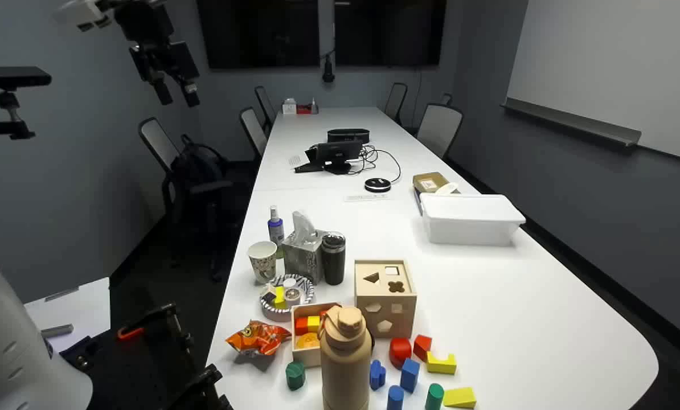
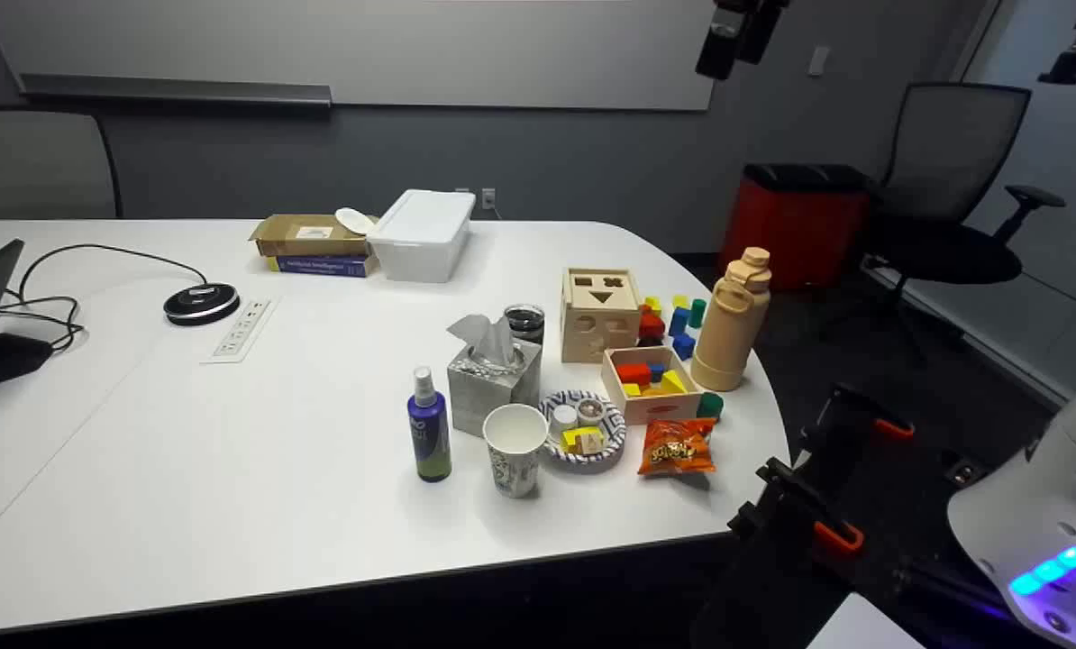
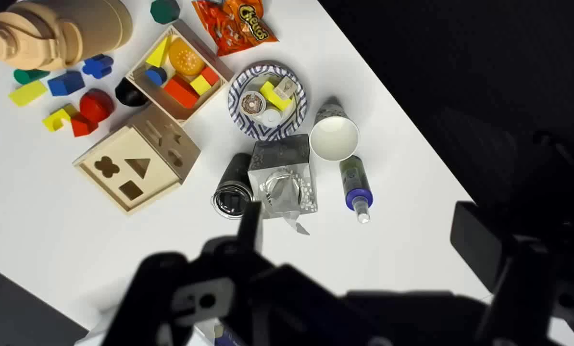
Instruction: Put the blue block inside the box
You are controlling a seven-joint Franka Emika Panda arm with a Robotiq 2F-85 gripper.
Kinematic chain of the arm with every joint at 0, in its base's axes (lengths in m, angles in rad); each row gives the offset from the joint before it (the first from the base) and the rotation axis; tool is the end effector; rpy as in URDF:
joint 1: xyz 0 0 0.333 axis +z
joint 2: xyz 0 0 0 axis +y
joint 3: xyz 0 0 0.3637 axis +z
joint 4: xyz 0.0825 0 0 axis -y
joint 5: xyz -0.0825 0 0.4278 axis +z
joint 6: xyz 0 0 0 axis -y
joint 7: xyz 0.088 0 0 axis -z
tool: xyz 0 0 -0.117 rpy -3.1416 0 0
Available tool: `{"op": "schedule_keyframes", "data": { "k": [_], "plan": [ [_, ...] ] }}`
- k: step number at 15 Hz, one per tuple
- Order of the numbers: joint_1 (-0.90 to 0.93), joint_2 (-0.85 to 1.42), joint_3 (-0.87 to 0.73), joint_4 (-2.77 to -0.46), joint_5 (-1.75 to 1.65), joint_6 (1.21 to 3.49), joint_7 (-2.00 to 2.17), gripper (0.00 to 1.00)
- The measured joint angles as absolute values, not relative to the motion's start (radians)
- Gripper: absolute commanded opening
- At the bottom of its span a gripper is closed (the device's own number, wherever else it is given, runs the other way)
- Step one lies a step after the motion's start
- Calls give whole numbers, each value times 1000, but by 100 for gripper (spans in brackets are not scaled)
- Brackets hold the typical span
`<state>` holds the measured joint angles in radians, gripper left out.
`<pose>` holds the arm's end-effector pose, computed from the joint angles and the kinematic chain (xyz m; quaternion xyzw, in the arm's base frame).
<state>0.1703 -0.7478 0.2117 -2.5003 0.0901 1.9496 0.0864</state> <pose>0.3291 0.1526 0.5551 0.9888 0.1132 0.0972 0.0084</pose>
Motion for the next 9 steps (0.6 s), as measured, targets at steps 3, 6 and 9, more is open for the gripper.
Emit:
{"op": "schedule_keyframes", "data": {
  "k": [3, 6, 9],
  "plan": [
    [170, -748, 212, -2500, 90, 1950, 86, 100],
    [171, -738, 212, -2500, 88, 1946, 83, 100],
    [163, -709, 188, -2501, 60, 1950, 64, 100]
  ]
}}
